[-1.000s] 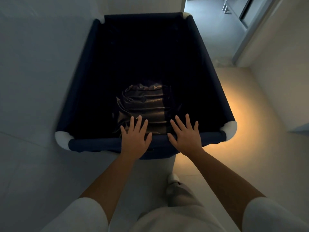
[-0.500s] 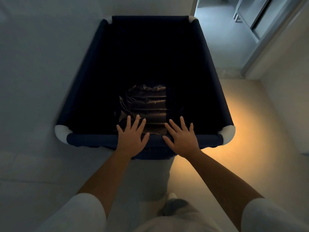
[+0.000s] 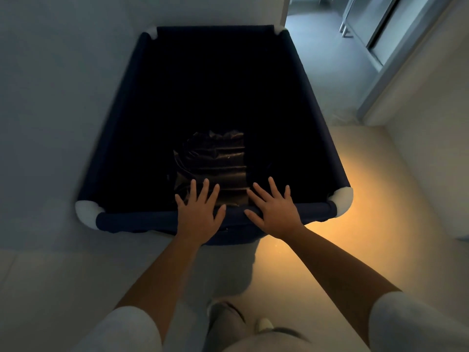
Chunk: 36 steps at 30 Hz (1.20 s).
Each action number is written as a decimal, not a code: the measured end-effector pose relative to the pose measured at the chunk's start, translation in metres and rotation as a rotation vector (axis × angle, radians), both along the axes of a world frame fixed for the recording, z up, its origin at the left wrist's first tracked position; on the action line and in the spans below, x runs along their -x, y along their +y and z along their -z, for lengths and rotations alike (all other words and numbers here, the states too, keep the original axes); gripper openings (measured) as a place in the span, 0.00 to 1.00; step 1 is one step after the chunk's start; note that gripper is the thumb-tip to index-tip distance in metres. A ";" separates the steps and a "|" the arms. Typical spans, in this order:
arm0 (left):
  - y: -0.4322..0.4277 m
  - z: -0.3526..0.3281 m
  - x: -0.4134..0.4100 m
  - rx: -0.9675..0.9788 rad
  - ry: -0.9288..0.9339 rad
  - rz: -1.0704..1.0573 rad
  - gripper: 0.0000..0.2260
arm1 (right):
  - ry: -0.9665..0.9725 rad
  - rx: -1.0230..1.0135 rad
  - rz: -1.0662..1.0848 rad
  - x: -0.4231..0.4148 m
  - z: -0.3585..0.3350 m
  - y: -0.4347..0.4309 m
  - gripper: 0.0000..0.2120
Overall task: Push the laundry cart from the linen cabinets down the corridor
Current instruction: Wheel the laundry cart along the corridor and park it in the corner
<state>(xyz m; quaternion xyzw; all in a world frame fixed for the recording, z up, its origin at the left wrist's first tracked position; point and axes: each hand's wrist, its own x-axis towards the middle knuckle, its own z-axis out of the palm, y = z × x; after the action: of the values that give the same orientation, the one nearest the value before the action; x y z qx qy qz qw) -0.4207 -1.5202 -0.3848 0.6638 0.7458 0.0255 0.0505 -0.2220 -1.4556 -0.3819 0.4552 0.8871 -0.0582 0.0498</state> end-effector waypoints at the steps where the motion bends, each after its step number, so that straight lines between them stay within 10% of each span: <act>1: 0.007 0.000 0.002 0.002 0.001 0.004 0.25 | -0.007 -0.002 0.008 0.003 0.000 0.007 0.33; 36: 0.153 -0.004 0.053 -0.034 0.032 0.060 0.25 | -0.029 -0.010 0.077 0.056 -0.001 0.147 0.35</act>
<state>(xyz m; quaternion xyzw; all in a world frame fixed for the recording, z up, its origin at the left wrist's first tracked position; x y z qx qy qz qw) -0.4734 -1.3676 -0.3810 0.6871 0.7256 0.0260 0.0278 -0.2784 -1.3090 -0.3813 0.4901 0.8684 -0.0492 0.0579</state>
